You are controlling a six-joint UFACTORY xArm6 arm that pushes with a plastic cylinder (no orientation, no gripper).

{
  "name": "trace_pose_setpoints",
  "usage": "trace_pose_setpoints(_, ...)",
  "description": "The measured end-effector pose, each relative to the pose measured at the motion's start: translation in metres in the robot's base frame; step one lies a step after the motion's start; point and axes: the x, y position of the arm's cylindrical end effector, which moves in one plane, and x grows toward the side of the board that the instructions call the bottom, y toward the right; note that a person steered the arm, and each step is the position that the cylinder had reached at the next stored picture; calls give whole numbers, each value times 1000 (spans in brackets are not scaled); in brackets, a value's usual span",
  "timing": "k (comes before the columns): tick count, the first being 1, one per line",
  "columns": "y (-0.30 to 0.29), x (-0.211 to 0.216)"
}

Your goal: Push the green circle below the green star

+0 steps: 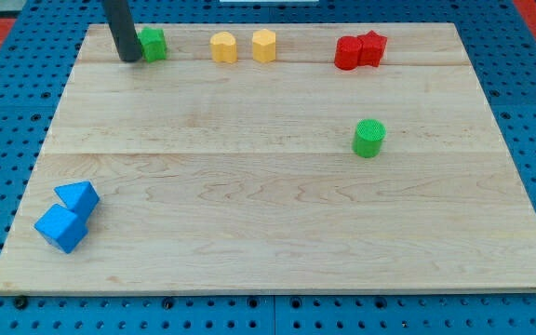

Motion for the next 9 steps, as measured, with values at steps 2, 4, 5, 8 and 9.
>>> trace_pose_setpoints(2,229,47)
trace_pose_setpoints(4,306,115)
trace_pose_setpoints(5,257,92)
trace_pose_setpoints(8,248,116)
trace_pose_setpoints(9,135,23)
